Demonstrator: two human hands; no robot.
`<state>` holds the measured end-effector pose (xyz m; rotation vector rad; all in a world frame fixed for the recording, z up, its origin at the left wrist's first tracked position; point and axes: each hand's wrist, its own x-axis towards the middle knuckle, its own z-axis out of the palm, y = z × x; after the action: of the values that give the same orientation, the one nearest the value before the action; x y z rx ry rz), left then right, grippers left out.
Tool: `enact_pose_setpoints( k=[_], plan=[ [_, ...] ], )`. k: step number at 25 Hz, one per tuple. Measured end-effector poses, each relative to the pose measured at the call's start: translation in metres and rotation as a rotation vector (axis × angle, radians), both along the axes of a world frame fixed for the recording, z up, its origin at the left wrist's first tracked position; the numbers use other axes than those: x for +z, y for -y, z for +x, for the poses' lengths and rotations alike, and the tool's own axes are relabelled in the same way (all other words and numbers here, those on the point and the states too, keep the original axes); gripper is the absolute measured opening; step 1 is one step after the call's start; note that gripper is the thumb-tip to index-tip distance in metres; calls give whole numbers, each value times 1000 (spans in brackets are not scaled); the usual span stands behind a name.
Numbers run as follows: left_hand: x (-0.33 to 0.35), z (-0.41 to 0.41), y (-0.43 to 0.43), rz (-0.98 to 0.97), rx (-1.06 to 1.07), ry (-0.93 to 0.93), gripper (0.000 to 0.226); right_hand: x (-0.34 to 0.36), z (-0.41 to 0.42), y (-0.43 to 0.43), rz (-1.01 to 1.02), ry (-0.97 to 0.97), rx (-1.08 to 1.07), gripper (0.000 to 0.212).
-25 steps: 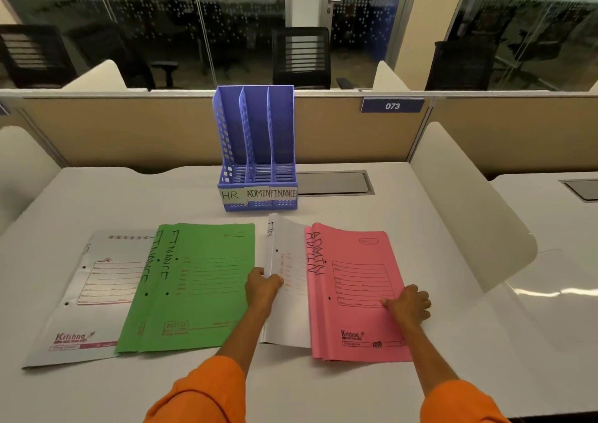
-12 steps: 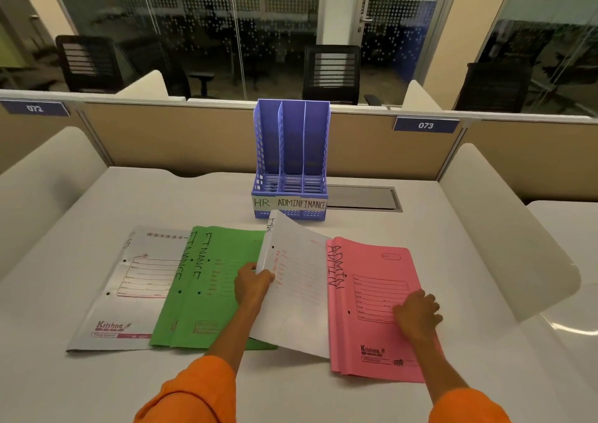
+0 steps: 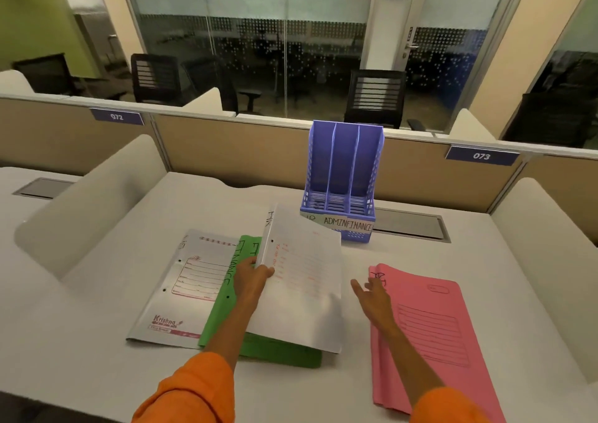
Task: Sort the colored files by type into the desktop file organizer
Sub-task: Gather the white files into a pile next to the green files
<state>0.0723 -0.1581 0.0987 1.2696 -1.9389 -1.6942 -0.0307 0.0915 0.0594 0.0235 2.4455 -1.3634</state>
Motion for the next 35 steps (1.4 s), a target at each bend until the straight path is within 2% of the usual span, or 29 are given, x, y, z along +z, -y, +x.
enact_pose_setpoints(
  k=[3, 6, 11, 17, 21, 26, 31, 35],
  plan=[
    [-1, 12, 26, 59, 33, -15, 42, -3, 7, 32, -129, 178, 24, 70],
    [-4, 22, 51, 107, 36, -45, 40, -9, 15, 62, -209, 289, 46, 60],
    [-5, 34, 89, 138, 34, -67, 37, -15, 27, 107, -199, 272, 75, 38],
    [4, 54, 159, 198, 61, -96, 33, -6, 39, 159, -208, 169, 124, 35],
    [11, 79, 225, 226, 127, -132, 45, -8, 49, 189, 34, -95, 239, 46],
    [15, 119, 292, 206, 214, -119, 33, -17, 68, 236, 493, -386, 615, 63],
    [5, 157, 323, 194, 209, -52, 28, -26, 94, 295, 681, -451, 808, 72],
    [-9, 179, 331, 224, 198, -32, 30, -37, 104, 317, 774, -466, 893, 69]
  ],
)
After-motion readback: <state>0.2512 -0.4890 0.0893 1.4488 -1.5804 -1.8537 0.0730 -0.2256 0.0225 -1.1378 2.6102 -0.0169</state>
